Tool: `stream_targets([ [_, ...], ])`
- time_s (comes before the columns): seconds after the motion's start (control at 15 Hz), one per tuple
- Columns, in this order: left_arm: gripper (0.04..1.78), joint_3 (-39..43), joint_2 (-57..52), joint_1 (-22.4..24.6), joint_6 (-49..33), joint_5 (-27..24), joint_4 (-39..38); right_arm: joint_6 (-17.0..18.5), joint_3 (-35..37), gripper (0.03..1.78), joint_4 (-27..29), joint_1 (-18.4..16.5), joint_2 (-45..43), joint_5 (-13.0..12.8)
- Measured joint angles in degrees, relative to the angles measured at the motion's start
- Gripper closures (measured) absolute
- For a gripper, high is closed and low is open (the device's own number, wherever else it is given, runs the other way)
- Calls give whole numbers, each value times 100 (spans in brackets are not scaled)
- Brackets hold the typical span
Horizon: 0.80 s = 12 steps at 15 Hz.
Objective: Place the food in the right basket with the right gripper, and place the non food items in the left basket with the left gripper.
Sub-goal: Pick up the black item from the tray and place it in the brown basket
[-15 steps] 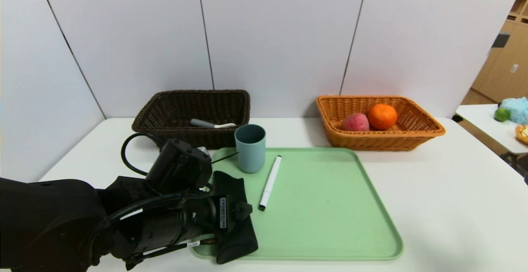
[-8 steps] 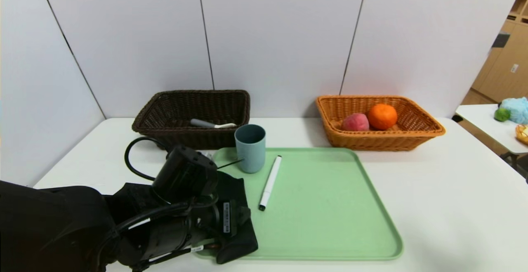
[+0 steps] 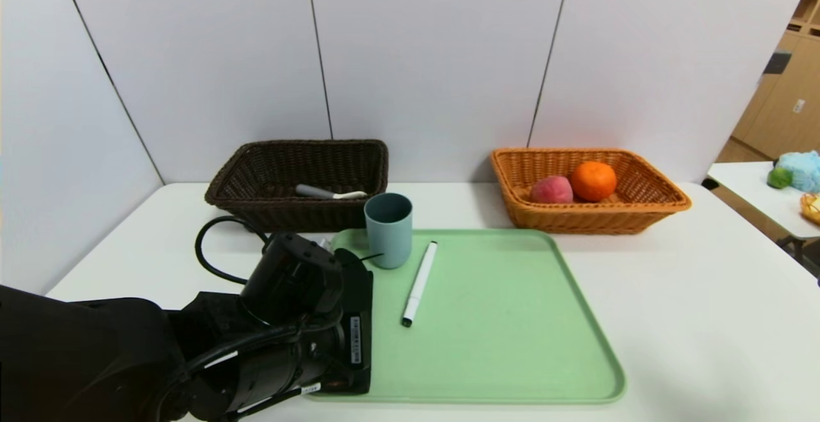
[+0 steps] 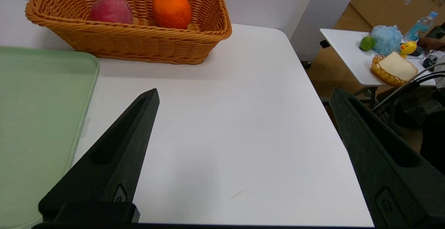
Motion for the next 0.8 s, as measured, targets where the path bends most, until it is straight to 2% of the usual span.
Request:
stream_targets([
  [0.47, 145, -151, -920, 6, 417, 1, 62, 0, 2, 12, 0, 2, 24, 41],
  [0.67, 145, -199, -1468, 46, 1401, 157, -59, 13, 0, 12, -2, 5, 35, 49],
  [0.8, 146, -247, -1659, 256, 2135, 350, -686, 29, 5, 12, 0, 5, 40, 49],
])
